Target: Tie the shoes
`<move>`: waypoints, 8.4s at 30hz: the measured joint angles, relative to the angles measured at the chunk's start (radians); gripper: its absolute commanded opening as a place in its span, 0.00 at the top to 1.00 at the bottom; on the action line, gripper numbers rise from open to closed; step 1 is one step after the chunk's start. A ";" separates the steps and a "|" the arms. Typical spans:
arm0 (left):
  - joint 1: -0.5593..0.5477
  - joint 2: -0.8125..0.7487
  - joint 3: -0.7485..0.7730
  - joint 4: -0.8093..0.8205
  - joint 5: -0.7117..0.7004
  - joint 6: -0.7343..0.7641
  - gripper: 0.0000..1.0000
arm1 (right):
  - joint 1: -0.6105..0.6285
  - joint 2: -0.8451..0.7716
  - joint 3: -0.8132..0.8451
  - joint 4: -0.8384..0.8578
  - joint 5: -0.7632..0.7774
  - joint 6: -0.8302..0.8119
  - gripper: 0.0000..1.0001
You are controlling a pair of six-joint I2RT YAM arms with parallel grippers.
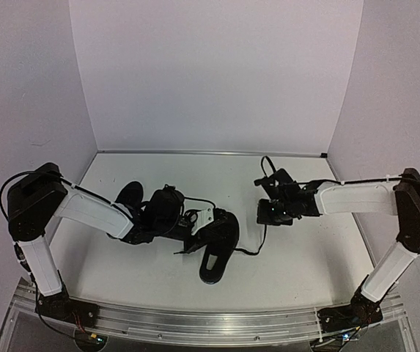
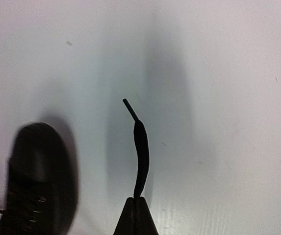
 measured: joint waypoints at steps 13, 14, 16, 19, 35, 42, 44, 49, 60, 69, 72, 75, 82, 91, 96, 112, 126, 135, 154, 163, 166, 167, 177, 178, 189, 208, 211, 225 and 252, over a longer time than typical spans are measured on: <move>-0.010 -0.054 -0.090 0.062 0.003 0.083 1.00 | 0.053 0.305 0.610 0.107 -0.412 -0.169 1.00; -0.011 -0.057 -0.090 0.062 -0.002 0.088 1.00 | 0.073 0.345 0.647 0.112 -0.442 -0.169 1.00; -0.012 -0.061 -0.091 0.062 -0.008 0.097 1.00 | 0.106 0.398 0.690 0.113 -0.491 -0.165 0.82; -0.015 -0.068 -0.101 0.060 -0.018 0.102 1.00 | 0.145 0.436 0.707 0.109 -0.572 -0.153 0.48; -0.020 -0.072 -0.105 0.051 -0.051 0.103 1.00 | 0.100 -0.022 0.202 0.182 -0.639 -0.120 0.48; -0.021 -0.071 -0.100 0.044 -0.063 0.103 1.00 | 0.132 -0.063 0.020 0.240 -0.665 -0.062 0.50; -0.021 -0.071 -0.100 0.042 -0.063 0.103 1.00 | 0.147 -0.059 0.011 0.246 -0.665 -0.054 0.52; -0.021 -0.071 -0.095 0.034 -0.063 0.103 1.00 | 0.164 -0.032 0.010 0.282 -0.664 -0.048 0.61; -0.021 -0.071 -0.095 0.010 -0.072 0.104 1.00 | 0.164 0.026 0.010 0.292 -0.632 -0.033 0.75; -0.021 -0.071 -0.095 0.011 -0.072 0.102 0.88 | 0.164 0.026 0.010 0.285 -0.612 -0.023 1.00; -0.020 -0.071 -0.088 -0.009 -0.083 0.096 0.71 | 0.164 0.026 0.010 0.283 -0.596 -0.022 1.00; -0.014 -0.078 -0.054 -0.090 -0.092 0.087 0.59 | 0.164 0.026 0.010 0.283 -0.581 -0.022 1.00; 0.152 -0.213 -0.015 -0.335 -0.090 0.062 0.47 | 0.164 0.025 0.010 0.268 -0.556 -0.023 1.00; 0.236 -0.049 0.206 -0.680 -0.166 0.082 0.43 | 0.164 0.025 0.009 0.261 -0.546 -0.023 1.00; 0.249 0.033 0.235 -0.813 -0.167 0.106 0.43 | 0.164 0.025 0.008 0.261 -0.543 -0.023 1.00; 0.249 0.149 0.343 -0.952 -0.175 0.117 1.00 | 0.164 0.025 0.008 0.261 -0.538 -0.023 1.00; 0.034 -0.300 0.238 -1.062 -0.435 -0.182 1.00 | 0.164 0.025 0.008 0.261 -0.506 -0.022 1.00; -0.162 -0.406 0.240 -1.265 -0.528 -0.317 1.00 | 0.155 0.025 0.008 0.261 -0.489 -0.023 1.00; -0.396 -0.117 0.480 -1.180 -0.313 -0.179 1.00 | 0.112 0.025 0.014 0.260 -0.516 -0.062 1.00; -0.410 0.116 0.723 -0.976 -0.190 0.081 1.00 | 0.111 0.025 0.036 0.260 -0.576 -0.108 1.00; -0.410 0.182 0.784 -0.950 -0.186 0.150 1.00 | 0.108 0.025 0.036 0.260 -0.590 -0.116 1.00; -0.409 0.196 0.788 -0.943 -0.185 0.167 0.99 | 0.107 0.025 0.036 0.260 -0.594 -0.120 1.00; -0.370 0.228 0.770 -0.870 -0.216 0.233 0.78 | 0.107 0.025 0.037 0.260 -0.618 -0.132 1.00; -0.367 0.227 0.763 -0.857 -0.225 0.231 0.75 | 0.107 0.025 0.038 0.260 -0.620 -0.133 1.00; -0.341 0.120 0.602 -0.798 -0.271 0.195 0.61 | 0.105 0.039 0.049 0.262 -0.638 -0.135 1.00; -0.103 -0.491 -0.064 -0.493 -0.415 -0.231 0.53 | 0.180 0.178 0.151 0.297 -0.699 -0.103 0.66; -0.069 -0.494 -0.111 -0.470 -0.420 -0.286 0.52 | 0.190 0.181 0.151 0.295 -0.711 -0.099 0.52; 0.010 -0.341 -0.121 -0.350 -0.218 -0.343 0.39 | 0.186 -0.141 -0.003 0.295 -0.664 -0.078 0.33; 0.072 -0.107 0.036 -0.309 0.020 -0.211 0.40 | 0.182 -0.021 -0.266 0.222 -0.460 0.007 0.60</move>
